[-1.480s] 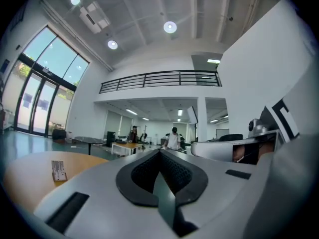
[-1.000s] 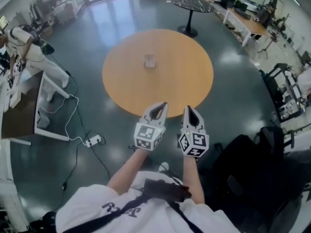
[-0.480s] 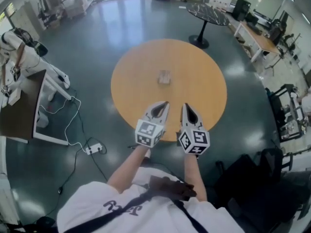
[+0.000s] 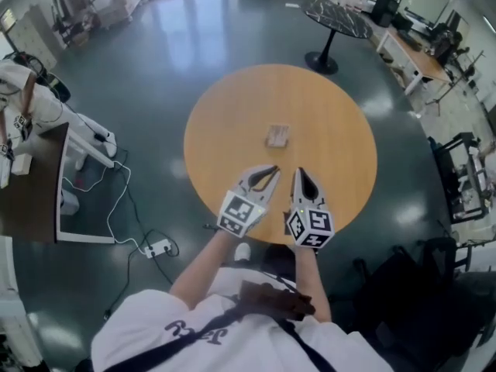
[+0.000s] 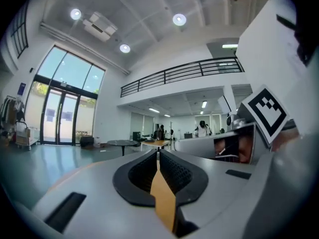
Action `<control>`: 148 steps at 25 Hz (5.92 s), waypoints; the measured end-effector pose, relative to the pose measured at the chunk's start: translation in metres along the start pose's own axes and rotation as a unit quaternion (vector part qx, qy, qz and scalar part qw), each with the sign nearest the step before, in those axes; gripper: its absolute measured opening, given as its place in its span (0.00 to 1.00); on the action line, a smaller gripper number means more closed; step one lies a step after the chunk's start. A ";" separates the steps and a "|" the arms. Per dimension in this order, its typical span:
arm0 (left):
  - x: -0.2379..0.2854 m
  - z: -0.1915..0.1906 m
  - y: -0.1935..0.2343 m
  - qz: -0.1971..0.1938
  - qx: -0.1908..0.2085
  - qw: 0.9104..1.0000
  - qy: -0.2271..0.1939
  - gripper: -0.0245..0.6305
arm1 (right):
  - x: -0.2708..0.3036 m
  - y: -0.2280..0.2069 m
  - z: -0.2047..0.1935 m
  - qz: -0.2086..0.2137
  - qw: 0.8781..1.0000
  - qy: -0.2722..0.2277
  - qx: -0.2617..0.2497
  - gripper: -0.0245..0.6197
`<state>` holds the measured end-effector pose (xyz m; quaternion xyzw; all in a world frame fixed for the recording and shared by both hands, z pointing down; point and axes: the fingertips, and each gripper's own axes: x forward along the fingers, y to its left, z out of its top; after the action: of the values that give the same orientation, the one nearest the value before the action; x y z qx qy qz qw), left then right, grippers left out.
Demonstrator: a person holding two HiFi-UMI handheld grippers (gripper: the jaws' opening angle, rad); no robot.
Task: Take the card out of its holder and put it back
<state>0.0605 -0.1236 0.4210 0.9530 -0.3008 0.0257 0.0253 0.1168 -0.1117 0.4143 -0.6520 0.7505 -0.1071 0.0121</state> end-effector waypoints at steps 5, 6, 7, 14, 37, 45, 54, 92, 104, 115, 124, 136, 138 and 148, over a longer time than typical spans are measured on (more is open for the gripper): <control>0.013 -0.019 0.022 0.003 -0.019 1.000 0.014 0.06 | 0.024 -0.015 -0.012 -0.006 1.000 0.020 -0.005 0.06; 0.015 -0.023 0.028 0.007 -0.025 1.000 0.018 0.06 | 0.027 -0.019 -0.012 -0.009 1.000 0.022 -0.006 0.06; 0.017 -0.028 0.033 0.011 -0.031 0.999 0.022 0.06 | 0.030 -0.023 -0.014 -0.010 1.000 0.025 -0.008 0.06; 0.020 -0.068 0.074 0.038 -0.047 0.996 0.066 0.06 | 0.054 -0.035 -0.044 -0.001 0.997 0.073 -0.009 0.06; 0.072 -0.168 0.167 -0.026 0.034 0.973 0.228 0.35 | 0.100 -0.068 -0.111 0.050 0.984 0.168 0.038 0.06; 0.122 -0.165 0.161 -0.104 0.028 0.975 0.193 0.45 | 0.107 -0.096 -0.120 0.033 0.982 0.180 0.043 0.06; 0.166 -0.167 0.139 -0.204 0.010 0.964 0.169 0.45 | 0.111 -0.109 -0.121 0.022 0.980 0.186 0.064 0.06; 0.197 -0.131 0.095 -0.368 -0.040 0.924 0.099 0.08 | 0.089 -0.128 -0.103 0.002 0.983 0.170 0.072 0.06; 0.185 -0.065 0.103 -0.307 0.020 0.950 0.061 0.08 | 0.077 -0.106 -0.066 0.006 0.992 0.113 0.059 0.06; 0.141 -0.041 0.130 -0.115 -0.019 0.991 0.068 0.08 | 0.077 -0.073 -0.023 0.011 0.997 0.047 0.052 0.06; 0.079 0.006 0.118 0.016 0.006 0.999 0.050 0.08 | 0.062 -0.041 0.003 0.022 0.999 0.010 0.028 0.06; 0.012 0.010 0.110 0.159 -0.017 0.987 0.025 0.08 | 0.052 -0.008 0.018 -0.028 0.999 -0.007 -0.043 0.06; 0.005 0.009 0.106 0.173 -0.015 0.985 0.021 0.08 | 0.050 -0.008 0.020 -0.035 0.998 -0.009 -0.048 0.06; -0.004 0.022 0.095 0.189 0.008 0.982 -0.004 0.08 | 0.049 0.001 0.022 -0.026 0.998 -0.011 -0.054 0.06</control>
<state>0.0031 -0.2003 0.4015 0.8795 -0.4750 0.0291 0.0112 0.1117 -0.1624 0.3985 -0.6722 0.7378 -0.0591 -0.0176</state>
